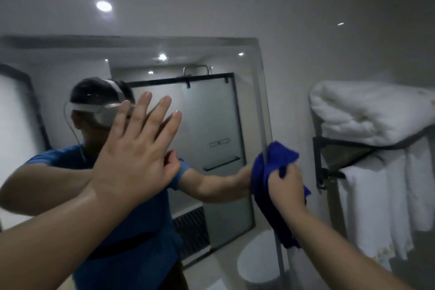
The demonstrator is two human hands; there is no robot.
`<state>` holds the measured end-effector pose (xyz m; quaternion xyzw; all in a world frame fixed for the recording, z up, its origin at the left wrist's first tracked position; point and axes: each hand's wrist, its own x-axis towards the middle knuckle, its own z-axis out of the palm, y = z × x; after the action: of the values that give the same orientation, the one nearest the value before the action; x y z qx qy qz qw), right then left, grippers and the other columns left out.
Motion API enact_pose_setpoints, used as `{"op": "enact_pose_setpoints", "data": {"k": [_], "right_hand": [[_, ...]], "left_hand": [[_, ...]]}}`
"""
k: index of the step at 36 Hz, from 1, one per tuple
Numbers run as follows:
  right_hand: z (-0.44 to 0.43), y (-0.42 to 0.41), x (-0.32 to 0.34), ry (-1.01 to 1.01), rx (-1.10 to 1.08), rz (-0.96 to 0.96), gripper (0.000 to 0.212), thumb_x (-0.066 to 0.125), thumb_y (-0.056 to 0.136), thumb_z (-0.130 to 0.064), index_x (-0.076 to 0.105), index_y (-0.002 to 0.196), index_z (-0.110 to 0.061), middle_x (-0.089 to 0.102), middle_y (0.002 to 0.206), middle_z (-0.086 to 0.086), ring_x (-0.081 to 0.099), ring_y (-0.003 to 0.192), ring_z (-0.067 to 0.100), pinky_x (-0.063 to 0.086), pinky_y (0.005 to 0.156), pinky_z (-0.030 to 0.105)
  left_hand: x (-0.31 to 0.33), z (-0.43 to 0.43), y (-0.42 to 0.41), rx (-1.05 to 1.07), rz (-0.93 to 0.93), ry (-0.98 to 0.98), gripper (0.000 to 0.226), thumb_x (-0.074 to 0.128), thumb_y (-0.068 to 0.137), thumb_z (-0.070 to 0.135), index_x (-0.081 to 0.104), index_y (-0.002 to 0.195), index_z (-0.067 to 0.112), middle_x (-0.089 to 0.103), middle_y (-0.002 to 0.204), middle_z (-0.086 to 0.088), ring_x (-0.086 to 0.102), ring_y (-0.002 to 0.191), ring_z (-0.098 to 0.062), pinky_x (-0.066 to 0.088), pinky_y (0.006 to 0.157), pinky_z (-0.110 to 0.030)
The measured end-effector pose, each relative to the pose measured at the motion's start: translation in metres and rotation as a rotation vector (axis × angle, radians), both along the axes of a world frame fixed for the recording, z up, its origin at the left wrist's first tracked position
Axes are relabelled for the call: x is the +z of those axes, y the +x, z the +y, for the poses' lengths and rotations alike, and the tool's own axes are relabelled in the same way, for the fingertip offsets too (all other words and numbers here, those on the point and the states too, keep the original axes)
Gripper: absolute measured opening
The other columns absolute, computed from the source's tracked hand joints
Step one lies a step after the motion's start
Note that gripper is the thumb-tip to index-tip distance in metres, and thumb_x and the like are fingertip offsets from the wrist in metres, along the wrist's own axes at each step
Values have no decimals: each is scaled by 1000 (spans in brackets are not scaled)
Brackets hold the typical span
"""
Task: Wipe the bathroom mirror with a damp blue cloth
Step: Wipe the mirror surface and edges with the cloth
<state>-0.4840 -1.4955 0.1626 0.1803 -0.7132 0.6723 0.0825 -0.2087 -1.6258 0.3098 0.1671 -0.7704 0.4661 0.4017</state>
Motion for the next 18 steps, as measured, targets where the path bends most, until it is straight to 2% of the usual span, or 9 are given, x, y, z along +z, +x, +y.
{"op": "enact_pose_setpoints", "data": {"k": [2,4,6,8,10,13,16,18], "right_hand": [[0,-9,65,-9,12,126,16,52,97,-27,61,95,-15,67,98,12,67,83,29,53,77,38],[1,-15,134,-25,49,228,18,51,101,-27,65,103,-15,70,96,7,69,83,23,50,72,32],[2,-19,204,-17,6,328,29,50,104,-28,65,122,-12,71,112,9,70,102,28,50,82,32],[0,-21,261,9,-10,372,41,49,102,-30,59,138,-12,67,134,15,64,124,34,48,101,35],[0,-21,293,45,21,404,54,45,94,-39,58,140,-13,67,137,13,63,126,34,48,101,34],[-1,-25,286,77,-5,438,66,37,88,-48,59,139,-12,68,133,15,65,122,36,45,92,32],[1,-25,236,67,-76,439,49,40,104,-46,59,135,-14,68,130,17,65,121,38,45,93,38],[5,-24,188,65,-73,409,40,40,107,-44,61,127,-16,70,114,10,68,109,33,42,86,34]], "left_hand": [[0,0,0,0,0,5,77,50,94,45,39,164,14,22,176,-16,11,164,-42,11,131,-64],[-1,1,1,1,0,13,77,47,96,46,38,165,14,22,176,-16,10,164,-41,10,131,-63],[-1,2,2,6,-5,15,77,44,97,48,37,165,14,22,176,-17,10,164,-41,9,131,-63],[0,2,3,1,-4,18,77,45,97,48,37,165,14,23,175,-17,11,164,-42,9,131,-63],[1,2,3,2,1,22,77,46,96,48,38,165,14,24,175,-16,11,164,-42,8,131,-63],[1,3,3,12,-3,19,77,46,97,49,36,166,16,22,176,-15,10,164,-40,7,132,-61],[0,2,3,22,-7,15,77,45,98,51,34,167,17,19,177,-14,8,165,-39,5,132,-60],[-1,1,2,25,-5,13,77,45,98,51,34,167,18,17,177,-14,7,165,-39,5,132,-60]]}}
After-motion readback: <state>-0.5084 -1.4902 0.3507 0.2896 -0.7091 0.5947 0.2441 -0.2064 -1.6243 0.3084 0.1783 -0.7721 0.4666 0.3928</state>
